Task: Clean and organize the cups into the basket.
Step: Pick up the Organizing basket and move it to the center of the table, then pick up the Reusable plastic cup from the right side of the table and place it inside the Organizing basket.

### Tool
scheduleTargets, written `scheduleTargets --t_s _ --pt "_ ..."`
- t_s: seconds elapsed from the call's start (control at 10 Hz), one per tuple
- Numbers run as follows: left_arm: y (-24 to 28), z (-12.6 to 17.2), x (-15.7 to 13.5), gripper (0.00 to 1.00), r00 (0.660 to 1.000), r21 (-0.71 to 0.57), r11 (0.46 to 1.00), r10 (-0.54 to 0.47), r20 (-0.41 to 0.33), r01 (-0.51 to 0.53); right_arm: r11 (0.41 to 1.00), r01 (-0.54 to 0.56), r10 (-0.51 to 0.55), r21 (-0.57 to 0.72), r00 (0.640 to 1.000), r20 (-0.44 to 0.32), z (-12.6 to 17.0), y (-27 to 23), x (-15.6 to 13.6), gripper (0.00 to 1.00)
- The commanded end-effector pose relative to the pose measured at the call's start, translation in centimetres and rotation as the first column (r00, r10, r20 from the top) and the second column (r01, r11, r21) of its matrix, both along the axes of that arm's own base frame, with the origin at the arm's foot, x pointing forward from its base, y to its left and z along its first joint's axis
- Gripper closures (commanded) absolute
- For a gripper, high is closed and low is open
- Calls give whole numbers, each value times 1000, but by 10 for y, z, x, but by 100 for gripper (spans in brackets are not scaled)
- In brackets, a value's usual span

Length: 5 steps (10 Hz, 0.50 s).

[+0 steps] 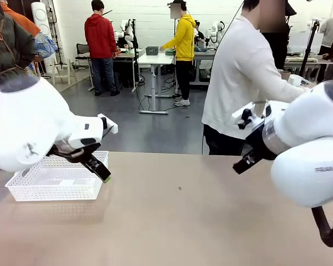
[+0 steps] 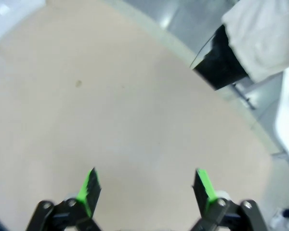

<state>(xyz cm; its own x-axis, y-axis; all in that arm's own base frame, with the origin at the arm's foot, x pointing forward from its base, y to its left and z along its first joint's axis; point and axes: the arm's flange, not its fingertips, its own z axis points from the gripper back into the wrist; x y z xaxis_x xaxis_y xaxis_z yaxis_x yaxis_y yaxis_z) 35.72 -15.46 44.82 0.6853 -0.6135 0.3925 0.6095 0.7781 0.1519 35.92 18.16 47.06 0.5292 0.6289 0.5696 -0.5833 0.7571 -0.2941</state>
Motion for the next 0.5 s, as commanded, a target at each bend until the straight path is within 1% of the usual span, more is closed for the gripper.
scheduleTargets --t_s 0.0,0.1,0.2,0.3,0.4 --pt "10 49 -54 0 997 56 996 -62 -42 65 998 55 -55 -19 998 -28 14 -27 -101 0" --pt "11 71 -65 0 997 51 996 -70 -19 71 997 74 -75 -33 996 -42 29 -27 -118 0" --pt "14 94 -77 0 998 31 998 -53 36 52 996 67 -73 -60 993 -88 40 -26 -138 0" --pt "14 107 -89 0 996 27 999 -28 86 26 990 109 -116 -90 990 -83 43 -24 -152 0" --pt "16 118 -94 0 993 4 1000 -23 113 23 985 129 -142 -115 984 -110 41 -22 -159 0"
